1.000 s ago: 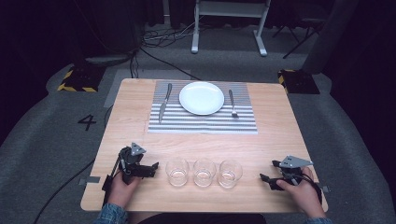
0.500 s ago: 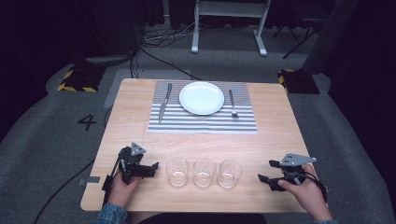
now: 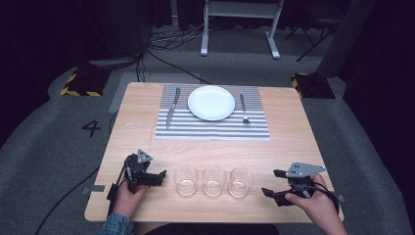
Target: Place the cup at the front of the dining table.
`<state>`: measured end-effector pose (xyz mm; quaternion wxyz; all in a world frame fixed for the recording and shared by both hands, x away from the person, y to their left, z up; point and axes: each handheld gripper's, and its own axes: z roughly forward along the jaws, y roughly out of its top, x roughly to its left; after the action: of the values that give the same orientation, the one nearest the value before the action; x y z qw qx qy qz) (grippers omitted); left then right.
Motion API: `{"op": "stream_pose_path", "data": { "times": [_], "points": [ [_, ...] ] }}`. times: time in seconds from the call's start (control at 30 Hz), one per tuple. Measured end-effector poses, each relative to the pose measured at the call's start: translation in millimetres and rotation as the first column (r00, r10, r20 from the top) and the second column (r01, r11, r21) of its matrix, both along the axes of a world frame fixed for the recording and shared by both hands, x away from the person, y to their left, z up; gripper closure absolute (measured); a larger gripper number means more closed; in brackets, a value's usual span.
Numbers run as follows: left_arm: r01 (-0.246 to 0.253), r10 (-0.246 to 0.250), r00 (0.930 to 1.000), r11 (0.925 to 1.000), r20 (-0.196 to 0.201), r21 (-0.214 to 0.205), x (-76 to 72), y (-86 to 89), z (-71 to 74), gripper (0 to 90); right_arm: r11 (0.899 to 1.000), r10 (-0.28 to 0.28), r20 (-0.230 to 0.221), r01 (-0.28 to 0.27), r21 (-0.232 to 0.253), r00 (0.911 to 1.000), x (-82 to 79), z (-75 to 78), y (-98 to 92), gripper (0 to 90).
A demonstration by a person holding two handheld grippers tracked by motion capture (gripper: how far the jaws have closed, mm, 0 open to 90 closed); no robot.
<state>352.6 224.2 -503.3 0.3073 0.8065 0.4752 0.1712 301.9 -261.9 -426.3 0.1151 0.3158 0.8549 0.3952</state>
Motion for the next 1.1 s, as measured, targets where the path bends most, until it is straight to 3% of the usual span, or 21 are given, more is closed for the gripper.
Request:
{"op": "stream_pose_path", "data": {
  "times": [0.17,0.47,0.7,1.1],
  "points": [
    [0.0,0.0,1.0,1.0,0.0,0.0,0.0,0.0,0.0,2.2,0.999,0.039,0.002,-0.039,0.006,0.9993,-2.0,7.1,13.3,19.4],
    [0.002,-0.002,1.0,1.0,-0.002,-0.004,0.1,-0.1,-0.3,2.2,0.997,0.078,-0.004,-0.077,0.017,0.997,-2.6,5.1,31.1,17.0],
    [0.001,-0.001,1.0,1.0,-0.001,-0.001,0.1,-0.1,-0.1,2.2,0.994,0.108,-0.018,-0.108,0.018,0.994,-0.5,-1.5,50.1,16.2],
    [0.002,-0.002,1.0,1.0,-0.001,-0.001,0.1,-0.1,-0.1,2.2,0.995,0.101,-0.001,-0.101,-0.006,0.9949,13.8,-19.8,71.1,16.0]
  ]
}}
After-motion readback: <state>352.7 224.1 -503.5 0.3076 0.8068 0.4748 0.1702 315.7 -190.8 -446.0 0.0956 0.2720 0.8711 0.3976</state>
